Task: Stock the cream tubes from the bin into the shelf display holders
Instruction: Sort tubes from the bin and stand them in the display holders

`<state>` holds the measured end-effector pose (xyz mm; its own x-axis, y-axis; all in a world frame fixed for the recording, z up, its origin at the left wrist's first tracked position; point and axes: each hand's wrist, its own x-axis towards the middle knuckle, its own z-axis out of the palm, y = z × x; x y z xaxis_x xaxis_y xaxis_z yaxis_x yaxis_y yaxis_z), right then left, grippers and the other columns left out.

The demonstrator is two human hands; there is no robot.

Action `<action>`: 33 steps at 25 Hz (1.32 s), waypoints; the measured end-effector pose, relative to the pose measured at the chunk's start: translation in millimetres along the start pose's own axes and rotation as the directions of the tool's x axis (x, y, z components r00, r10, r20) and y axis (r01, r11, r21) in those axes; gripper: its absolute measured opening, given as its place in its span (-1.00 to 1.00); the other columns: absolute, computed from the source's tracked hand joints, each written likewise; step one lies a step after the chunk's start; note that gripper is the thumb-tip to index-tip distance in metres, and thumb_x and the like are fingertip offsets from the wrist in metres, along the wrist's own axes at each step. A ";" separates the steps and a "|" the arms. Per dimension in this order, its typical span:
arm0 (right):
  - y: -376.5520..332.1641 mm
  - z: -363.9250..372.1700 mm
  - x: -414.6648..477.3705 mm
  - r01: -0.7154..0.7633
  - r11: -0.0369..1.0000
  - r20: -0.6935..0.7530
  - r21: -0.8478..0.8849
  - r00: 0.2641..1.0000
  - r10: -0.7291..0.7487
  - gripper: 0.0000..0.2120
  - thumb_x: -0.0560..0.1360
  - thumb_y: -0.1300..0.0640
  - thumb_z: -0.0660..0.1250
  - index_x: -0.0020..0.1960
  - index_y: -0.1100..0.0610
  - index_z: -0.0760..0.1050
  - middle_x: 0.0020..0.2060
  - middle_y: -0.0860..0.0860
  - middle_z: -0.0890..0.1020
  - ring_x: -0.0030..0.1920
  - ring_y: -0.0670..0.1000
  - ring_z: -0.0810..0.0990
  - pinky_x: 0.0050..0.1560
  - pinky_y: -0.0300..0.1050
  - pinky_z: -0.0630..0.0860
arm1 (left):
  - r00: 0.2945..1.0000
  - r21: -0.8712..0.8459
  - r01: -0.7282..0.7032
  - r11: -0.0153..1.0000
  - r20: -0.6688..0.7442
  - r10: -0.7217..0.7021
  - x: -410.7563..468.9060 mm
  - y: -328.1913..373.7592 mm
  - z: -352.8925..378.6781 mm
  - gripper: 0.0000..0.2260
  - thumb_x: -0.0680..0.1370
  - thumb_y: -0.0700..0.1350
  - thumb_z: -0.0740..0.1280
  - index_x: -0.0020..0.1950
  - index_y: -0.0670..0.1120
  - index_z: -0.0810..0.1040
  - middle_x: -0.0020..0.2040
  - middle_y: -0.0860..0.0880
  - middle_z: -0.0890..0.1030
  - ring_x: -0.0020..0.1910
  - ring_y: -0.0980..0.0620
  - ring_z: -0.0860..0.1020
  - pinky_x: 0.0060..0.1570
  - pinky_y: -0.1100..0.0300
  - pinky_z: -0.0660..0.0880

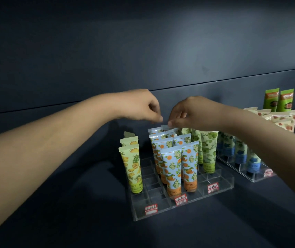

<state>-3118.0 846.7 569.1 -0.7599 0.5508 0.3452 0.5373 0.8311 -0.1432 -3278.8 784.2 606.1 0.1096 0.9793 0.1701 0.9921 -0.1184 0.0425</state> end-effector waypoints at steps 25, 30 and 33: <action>-131.3 -67.0 -178.3 -0.174 0.960 0.000 -0.218 0.984 0.178 -0.51 0.52 -0.07 0.27 0.39 0.11 0.34 0.31 0.06 0.48 0.29 0.12 0.44 0.26 0.04 0.41 | 0.907 0.026 0.354 0.935 -0.252 -0.337 -247.8 98.6 -6.7 -0.69 0.54 -0.01 0.23 0.26 -0.06 0.44 0.25 -0.08 0.41 0.26 -0.11 0.38 0.22 -0.02 0.37; -137.8 -80.3 -235.6 -0.218 0.964 -0.026 -0.154 0.976 0.217 -0.51 0.52 -0.05 0.28 0.39 0.09 0.35 0.31 0.07 0.48 0.28 0.12 0.45 0.23 -0.04 0.40 | 0.922 0.008 0.343 0.939 -0.193 -0.335 -281.9 136.2 -10.0 -0.70 0.54 0.01 0.24 0.23 -0.07 0.46 0.21 -0.08 0.43 0.23 -0.11 0.40 0.22 -0.02 0.40; -133.1 -85.9 -270.6 -0.219 0.962 -0.026 -0.161 0.976 0.218 -0.54 0.52 -0.03 0.27 0.37 0.11 0.37 0.27 0.09 0.52 0.25 0.12 0.47 0.15 -0.08 0.39 | 0.920 -0.033 0.334 0.942 -0.207 -0.334 -293.8 163.2 -7.2 -0.69 0.53 0.04 0.25 0.22 -0.05 0.46 0.20 -0.07 0.43 0.23 -0.10 0.40 0.21 -0.03 0.40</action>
<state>-2952.5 580.5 574.4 -0.6148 0.7168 0.3291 0.7427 0.6665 -0.0643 -3149.6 476.0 570.1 -0.2432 0.9060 0.3464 0.9690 0.2106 0.1294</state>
